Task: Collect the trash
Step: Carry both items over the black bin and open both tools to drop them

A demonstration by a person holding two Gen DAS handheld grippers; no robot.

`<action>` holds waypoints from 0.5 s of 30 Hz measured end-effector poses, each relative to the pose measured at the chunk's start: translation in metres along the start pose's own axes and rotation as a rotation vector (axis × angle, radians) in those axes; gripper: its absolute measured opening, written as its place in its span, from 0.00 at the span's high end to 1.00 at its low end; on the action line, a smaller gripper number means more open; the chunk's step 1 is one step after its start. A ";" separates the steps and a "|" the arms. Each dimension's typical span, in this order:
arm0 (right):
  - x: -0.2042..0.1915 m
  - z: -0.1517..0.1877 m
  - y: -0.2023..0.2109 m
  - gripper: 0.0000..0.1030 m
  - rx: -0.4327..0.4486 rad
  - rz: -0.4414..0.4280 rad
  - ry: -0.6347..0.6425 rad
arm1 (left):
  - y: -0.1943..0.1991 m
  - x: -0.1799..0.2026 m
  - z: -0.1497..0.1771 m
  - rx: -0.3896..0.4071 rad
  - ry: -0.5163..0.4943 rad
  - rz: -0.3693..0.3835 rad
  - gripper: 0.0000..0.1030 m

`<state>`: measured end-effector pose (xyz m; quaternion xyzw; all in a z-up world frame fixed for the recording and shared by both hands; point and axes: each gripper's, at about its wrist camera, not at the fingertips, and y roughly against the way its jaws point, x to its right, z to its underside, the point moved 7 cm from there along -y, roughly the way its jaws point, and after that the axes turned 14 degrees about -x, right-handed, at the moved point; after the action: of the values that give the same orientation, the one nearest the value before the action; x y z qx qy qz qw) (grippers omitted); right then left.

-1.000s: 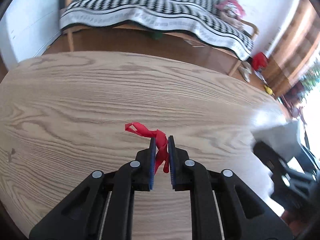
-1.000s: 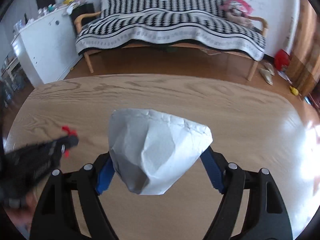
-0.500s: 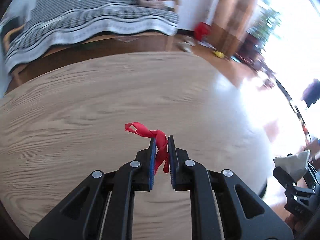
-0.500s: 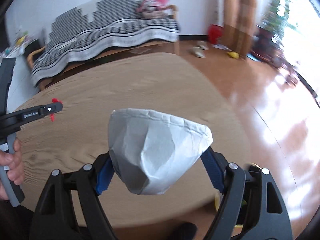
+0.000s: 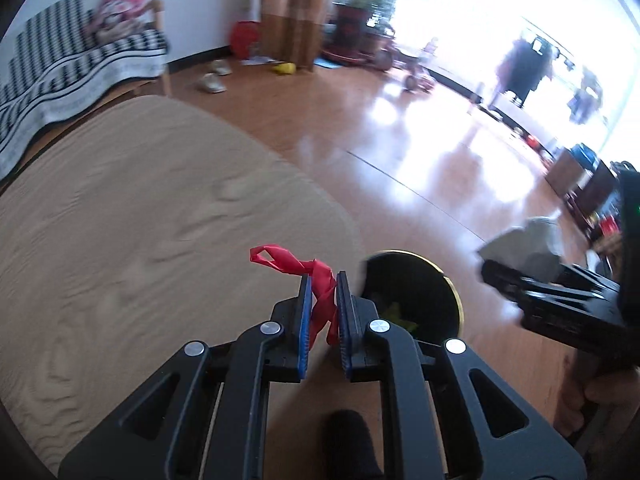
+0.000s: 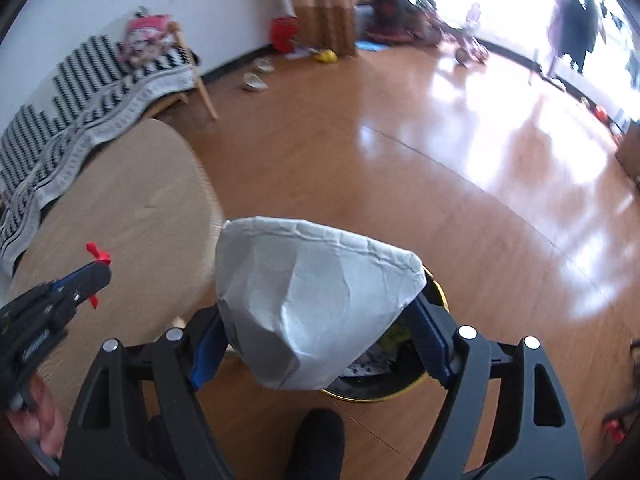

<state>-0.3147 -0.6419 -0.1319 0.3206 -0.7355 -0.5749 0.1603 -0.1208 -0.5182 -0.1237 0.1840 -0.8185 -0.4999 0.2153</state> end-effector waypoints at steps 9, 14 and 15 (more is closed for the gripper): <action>0.029 -0.003 -0.027 0.24 -0.070 -0.006 -0.049 | -0.023 0.040 -0.005 -0.019 -0.074 0.045 0.89; 0.027 -0.008 -0.030 0.24 -0.077 -0.005 -0.059 | -0.032 0.044 -0.010 -0.032 -0.077 0.049 0.89; 0.026 -0.009 -0.031 0.24 -0.077 -0.005 -0.059 | -0.033 0.044 -0.013 -0.033 -0.076 0.050 0.89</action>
<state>-0.3194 -0.6698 -0.1617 0.2990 -0.7163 -0.6125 0.1496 -0.1480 -0.5644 -0.1405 0.1406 -0.8222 -0.5143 0.1994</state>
